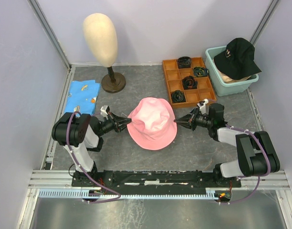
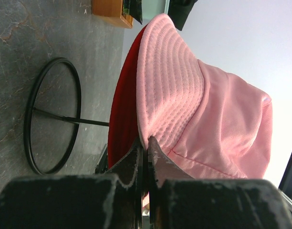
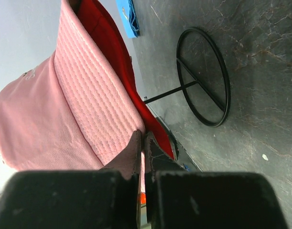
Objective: Stack the hats
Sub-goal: Stack the hat on the hat.
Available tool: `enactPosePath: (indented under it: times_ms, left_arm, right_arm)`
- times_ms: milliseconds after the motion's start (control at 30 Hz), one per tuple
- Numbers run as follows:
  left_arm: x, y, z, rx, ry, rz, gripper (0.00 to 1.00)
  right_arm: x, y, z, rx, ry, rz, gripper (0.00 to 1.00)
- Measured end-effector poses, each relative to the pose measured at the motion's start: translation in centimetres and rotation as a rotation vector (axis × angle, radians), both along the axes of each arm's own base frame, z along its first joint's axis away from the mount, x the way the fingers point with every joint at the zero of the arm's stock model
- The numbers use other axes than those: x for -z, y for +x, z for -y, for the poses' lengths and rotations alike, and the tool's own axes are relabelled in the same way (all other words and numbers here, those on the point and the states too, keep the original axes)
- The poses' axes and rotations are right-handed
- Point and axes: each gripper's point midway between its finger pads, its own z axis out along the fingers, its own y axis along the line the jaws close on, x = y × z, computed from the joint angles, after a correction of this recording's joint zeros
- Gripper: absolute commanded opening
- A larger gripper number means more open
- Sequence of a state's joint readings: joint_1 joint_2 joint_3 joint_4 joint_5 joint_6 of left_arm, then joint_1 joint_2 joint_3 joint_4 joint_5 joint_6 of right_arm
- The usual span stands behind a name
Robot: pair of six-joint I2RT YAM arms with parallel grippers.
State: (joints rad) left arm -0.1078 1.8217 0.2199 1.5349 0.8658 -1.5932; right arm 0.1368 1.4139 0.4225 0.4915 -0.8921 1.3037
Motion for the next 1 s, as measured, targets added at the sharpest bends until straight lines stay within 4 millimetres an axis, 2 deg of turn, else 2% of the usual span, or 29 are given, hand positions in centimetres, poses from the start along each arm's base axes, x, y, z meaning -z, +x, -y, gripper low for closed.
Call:
enactPosePath:
  times_ms: [200,467,800,1000]
  left_arm:
    - [0.1,0.0,0.0,0.0,0.0,-0.002,0.03]
    - [0.9,-0.2,0.0,0.001,0.003,-0.032,0.03]
    - [3.2,-1.9,0.0,0.024,0.011,-0.133,0.03]
    - [3.2,-2.2,0.1,0.036,0.01,-0.135,0.03]
  right_arm:
    - [0.4,0.2,0.1,0.016,-0.01,-0.011,0.0]
    - [2.3,0.3,0.5,0.044,-0.055,-0.095,0.0]
    - [2.0,0.6,1.3,-0.006,-0.192,-0.076,0.0]
    - [2.0,0.2,2.0,-0.039,-0.28,-0.051,0.0]
